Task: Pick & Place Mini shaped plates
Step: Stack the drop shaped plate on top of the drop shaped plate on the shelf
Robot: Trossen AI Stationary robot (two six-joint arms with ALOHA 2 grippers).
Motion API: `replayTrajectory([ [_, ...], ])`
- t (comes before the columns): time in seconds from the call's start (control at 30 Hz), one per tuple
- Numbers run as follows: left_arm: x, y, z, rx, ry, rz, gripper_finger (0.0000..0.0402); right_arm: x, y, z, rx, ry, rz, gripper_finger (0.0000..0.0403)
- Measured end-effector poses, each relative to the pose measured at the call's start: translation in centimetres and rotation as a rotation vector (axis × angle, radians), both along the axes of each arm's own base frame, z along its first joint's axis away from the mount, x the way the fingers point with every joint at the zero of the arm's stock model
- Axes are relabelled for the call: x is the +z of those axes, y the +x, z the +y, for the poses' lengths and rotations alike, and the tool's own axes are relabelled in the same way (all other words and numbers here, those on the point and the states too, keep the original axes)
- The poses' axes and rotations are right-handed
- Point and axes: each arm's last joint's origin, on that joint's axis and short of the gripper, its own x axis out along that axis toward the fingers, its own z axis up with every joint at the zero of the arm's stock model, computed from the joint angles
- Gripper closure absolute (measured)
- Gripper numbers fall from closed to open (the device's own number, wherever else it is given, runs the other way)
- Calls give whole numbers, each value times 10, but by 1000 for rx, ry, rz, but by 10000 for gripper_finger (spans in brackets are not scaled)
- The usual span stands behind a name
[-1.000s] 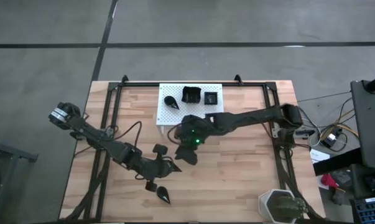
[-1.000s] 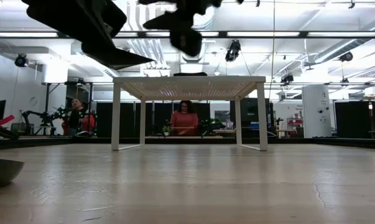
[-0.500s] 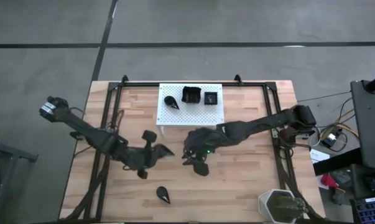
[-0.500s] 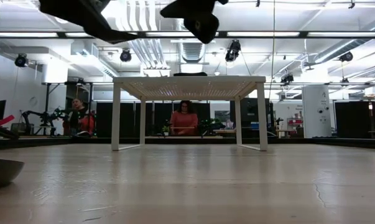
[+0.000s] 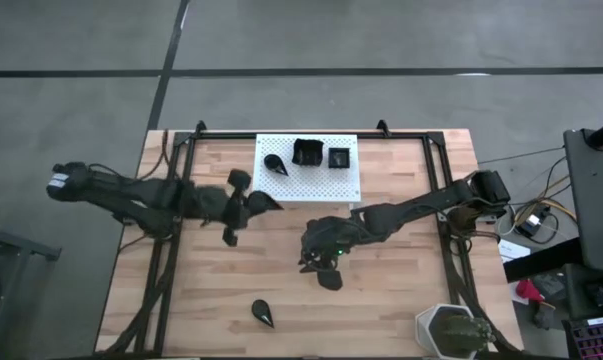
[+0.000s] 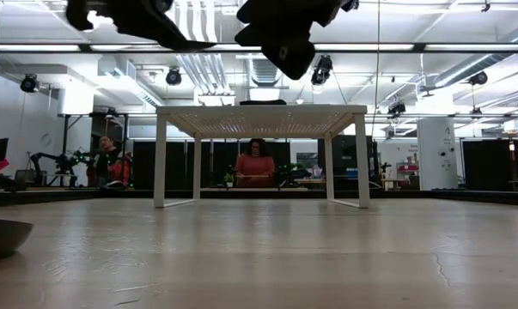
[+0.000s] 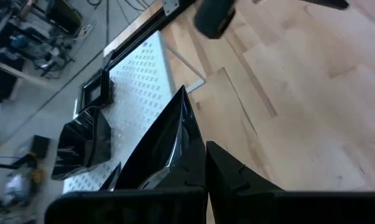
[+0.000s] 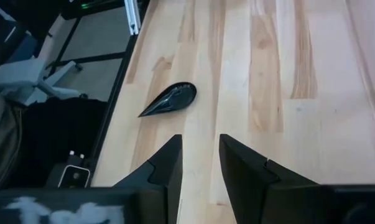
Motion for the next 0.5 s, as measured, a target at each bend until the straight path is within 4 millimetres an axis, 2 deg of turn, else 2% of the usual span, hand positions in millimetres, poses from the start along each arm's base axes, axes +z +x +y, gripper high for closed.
replayTrajectory([
  [0.17,2,2,31,2,-59,-4,401,0,0,0,20,-22,-17,312],
  [0.3,0,4,56,45,-34,8,401,2,2,0,29,-28,-54,321],
  [0.5,2,3,86,68,-85,-27,401,6,4,1,29,-21,-91,333],
])
